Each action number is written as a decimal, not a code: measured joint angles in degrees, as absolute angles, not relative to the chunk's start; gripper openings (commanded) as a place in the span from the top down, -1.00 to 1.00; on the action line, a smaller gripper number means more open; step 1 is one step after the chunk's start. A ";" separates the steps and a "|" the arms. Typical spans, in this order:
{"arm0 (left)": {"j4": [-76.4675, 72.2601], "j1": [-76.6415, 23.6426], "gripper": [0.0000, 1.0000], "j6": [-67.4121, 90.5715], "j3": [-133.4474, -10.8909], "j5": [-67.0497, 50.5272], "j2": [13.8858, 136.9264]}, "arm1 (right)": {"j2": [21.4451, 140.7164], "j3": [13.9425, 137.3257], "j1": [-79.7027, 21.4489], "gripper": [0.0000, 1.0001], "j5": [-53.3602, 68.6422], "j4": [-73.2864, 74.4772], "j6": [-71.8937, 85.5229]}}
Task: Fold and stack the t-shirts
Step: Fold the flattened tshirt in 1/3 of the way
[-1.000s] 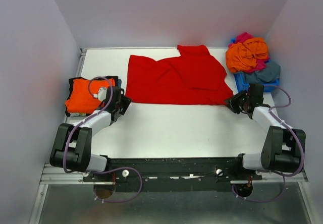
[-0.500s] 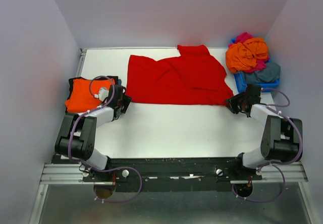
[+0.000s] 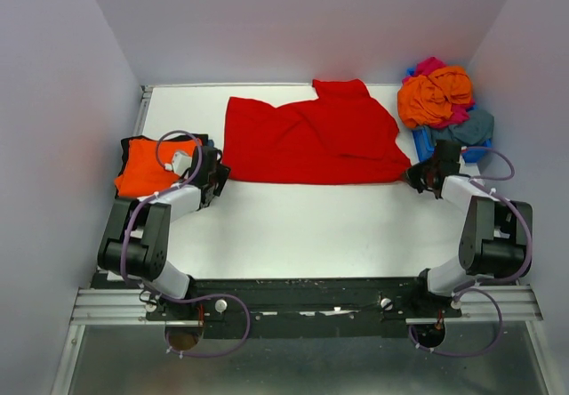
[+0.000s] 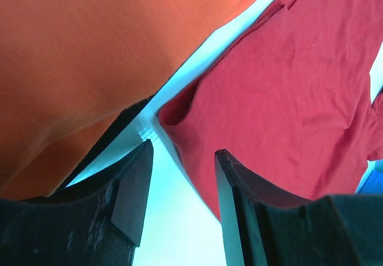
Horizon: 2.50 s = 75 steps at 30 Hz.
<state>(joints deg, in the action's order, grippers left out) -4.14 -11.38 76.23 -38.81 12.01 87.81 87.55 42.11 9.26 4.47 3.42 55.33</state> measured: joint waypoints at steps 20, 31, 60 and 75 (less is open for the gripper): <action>-0.36 -11.38 1.00 77.08 -45.08 14.79 94.39 | 84.58 40.14 9.26 0.09 5.56 3.29 52.12; 1.61 -11.49 1.00 77.19 -44.49 17.56 91.29 | 84.25 36.14 9.26 0.27 7.11 1.93 53.54; 3.88 -11.49 1.00 75.40 -43.59 20.16 84.82 | 83.42 42.85 8.95 0.99 0.62 10.57 51.33; 13.41 -11.11 1.00 73.01 -52.56 21.26 69.63 | 64.93 61.56 8.93 0.99 1.04 22.83 47.13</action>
<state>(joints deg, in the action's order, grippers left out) 13.41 -11.11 73.01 -52.56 21.26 69.63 64.93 61.56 8.93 1.04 22.83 47.13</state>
